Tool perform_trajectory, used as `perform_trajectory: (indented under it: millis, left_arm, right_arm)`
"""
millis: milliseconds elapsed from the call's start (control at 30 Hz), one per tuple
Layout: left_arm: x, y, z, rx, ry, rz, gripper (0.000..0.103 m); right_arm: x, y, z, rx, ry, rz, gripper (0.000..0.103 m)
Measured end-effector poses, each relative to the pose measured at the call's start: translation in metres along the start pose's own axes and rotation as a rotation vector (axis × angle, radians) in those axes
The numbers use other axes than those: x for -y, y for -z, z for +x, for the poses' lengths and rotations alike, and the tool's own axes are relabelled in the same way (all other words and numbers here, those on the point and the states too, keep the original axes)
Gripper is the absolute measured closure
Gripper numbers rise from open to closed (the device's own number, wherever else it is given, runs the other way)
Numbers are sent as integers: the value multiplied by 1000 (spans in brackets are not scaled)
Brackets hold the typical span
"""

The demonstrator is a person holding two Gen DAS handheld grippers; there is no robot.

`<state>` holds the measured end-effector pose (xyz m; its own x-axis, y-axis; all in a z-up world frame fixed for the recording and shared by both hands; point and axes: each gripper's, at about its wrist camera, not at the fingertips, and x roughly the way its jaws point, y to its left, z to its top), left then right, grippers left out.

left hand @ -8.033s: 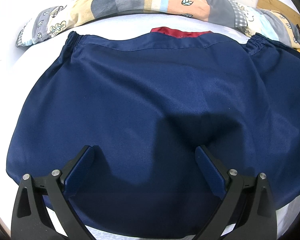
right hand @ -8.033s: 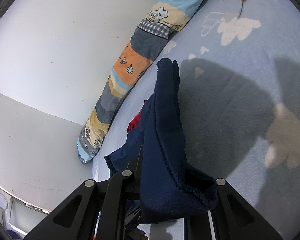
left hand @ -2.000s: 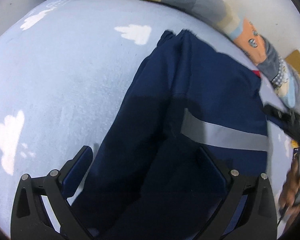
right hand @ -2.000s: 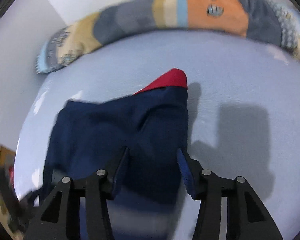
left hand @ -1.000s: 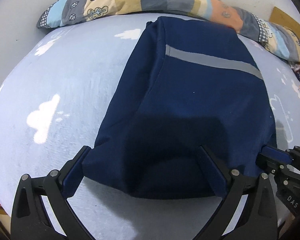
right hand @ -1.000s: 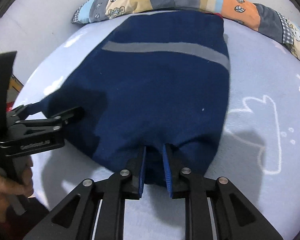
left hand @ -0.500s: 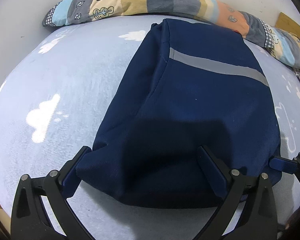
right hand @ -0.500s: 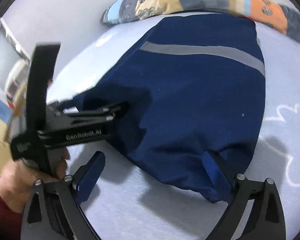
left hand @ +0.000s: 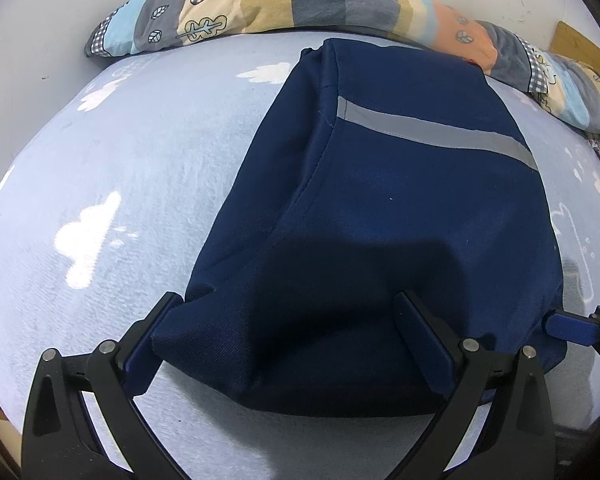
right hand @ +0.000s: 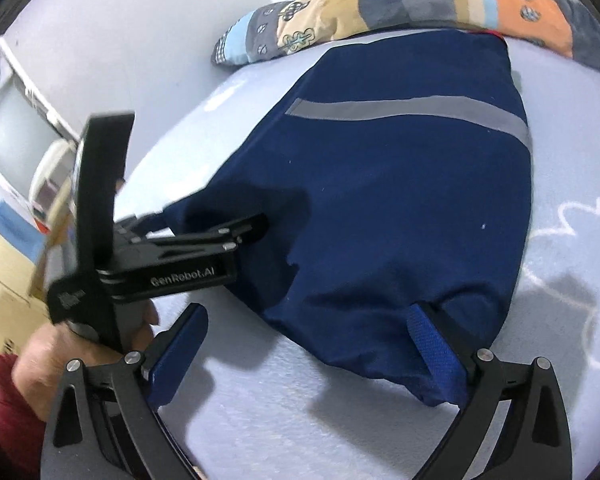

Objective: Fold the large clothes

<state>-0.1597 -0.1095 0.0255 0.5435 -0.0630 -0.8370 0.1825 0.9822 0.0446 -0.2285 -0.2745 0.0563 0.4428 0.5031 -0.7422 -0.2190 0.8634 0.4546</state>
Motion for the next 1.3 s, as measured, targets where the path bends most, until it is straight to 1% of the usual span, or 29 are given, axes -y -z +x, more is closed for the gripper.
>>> perform_trajectory:
  millis: [133,200,233,300,400,467,567,667,767,867,933,967,1000,1033,1100,1167,1233,1267,1300]
  left_arm:
    - [1,0,-1,4,-6,3,0]
    - [2,0,-1,4,-8,4,0]
    - [2,0,-1,5,-8,4,0]
    - [2,0,-1,4,-8,4,0]
    - [2,0,-1,4,-9,5,0]
    - [2,0,-1,4,-9,5,0]
    - [3,0,-1,4,-10,6,0]
    - [3,0,-1,4,-9,6,0]
    - [3,0,0,3,-7,7,0]
    - [3,-1,0,-2,-4,7,0]
    - [1,-4,-1,-23,13,0,0]
    - [-4,-10,-4,-49,48,-14,0]
    - [-9,-15,-7,-54,83,-26,0]
    - [-18,-22,-13,-39,135,-54,0]
    - [-36,-38,-19,-29,203,-95,0]
    - [-59,-55,-19,-45,286,-122,0]
    - [-76,-63,-11,-69,352,-138,0]
    - [-86,-66,-4,-89,405,-163,0]
    - [-98,-66,7,-123,485,-206,0]
  right_arm:
    - [7,-4,-7,5,-48,64,2]
    - [11,-4,-16,9,-79,110,5]
    - [14,-6,-21,19,-99,121,5]
    - [17,-8,-33,57,-109,124,5]
    - [27,-14,-49,105,-76,143,5]
    - [44,-16,-56,123,-39,202,5]
    - [66,-17,-61,141,-15,273,6]
    - [85,-17,-61,159,-15,351,9]
    - [95,-16,-61,154,-26,392,15]
    - [103,-15,-53,141,-45,431,15]
    - [106,-16,-48,136,-39,440,15]
    - [107,-15,-49,136,-37,443,15]
    - [108,-16,-49,140,-37,450,15]
    - [110,-15,-48,142,-42,457,15]
    - [112,-15,-49,144,-49,461,15]
    - [113,-17,-47,143,-63,458,15]
    - [112,-19,-45,139,-60,448,15]
    - [113,-21,-43,131,-58,441,15]
    - [113,-21,-42,128,-59,438,15]
